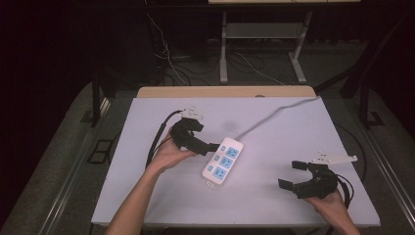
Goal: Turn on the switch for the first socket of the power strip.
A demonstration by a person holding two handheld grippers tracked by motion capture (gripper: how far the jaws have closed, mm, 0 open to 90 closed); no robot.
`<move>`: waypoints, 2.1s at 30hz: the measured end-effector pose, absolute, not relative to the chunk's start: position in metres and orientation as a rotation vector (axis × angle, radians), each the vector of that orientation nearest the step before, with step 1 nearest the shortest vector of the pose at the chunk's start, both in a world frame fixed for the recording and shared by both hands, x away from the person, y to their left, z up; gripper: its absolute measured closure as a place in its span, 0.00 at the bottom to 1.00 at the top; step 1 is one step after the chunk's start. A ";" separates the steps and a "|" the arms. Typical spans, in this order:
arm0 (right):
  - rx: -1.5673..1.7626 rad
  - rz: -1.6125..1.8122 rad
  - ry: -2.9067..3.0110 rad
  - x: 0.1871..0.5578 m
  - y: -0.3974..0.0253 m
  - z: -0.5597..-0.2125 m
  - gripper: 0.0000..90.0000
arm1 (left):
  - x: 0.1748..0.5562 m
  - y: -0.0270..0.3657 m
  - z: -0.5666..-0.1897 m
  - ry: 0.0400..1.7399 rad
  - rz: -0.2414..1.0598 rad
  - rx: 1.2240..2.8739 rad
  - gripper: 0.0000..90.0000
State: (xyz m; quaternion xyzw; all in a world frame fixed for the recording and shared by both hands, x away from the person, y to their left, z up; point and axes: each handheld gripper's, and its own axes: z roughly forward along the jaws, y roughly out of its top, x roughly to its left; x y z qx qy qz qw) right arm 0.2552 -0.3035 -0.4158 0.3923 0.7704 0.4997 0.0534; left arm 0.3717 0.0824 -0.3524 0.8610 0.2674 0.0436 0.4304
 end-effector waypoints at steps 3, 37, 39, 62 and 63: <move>1.193 1.518 2.342 0.255 -0.303 -0.416 0.00 | 0.375 0.078 -0.352 0.660 0.108 2.158 0.01; 1.187 1.486 2.382 0.256 -0.302 -0.419 0.00 | 0.400 0.042 -0.367 0.619 0.064 2.342 0.13; 1.186 1.482 2.386 0.256 -0.302 -0.419 0.00 | 0.401 0.041 -0.369 0.617 0.067 2.349 0.15; 1.192 1.465 2.415 0.258 -0.302 -0.423 0.00 | 0.404 0.028 -0.385 0.572 0.050 2.397 0.84; 1.192 1.464 2.416 0.258 -0.302 -0.423 0.00 | 0.405 0.027 -0.387 0.569 0.045 2.408 0.87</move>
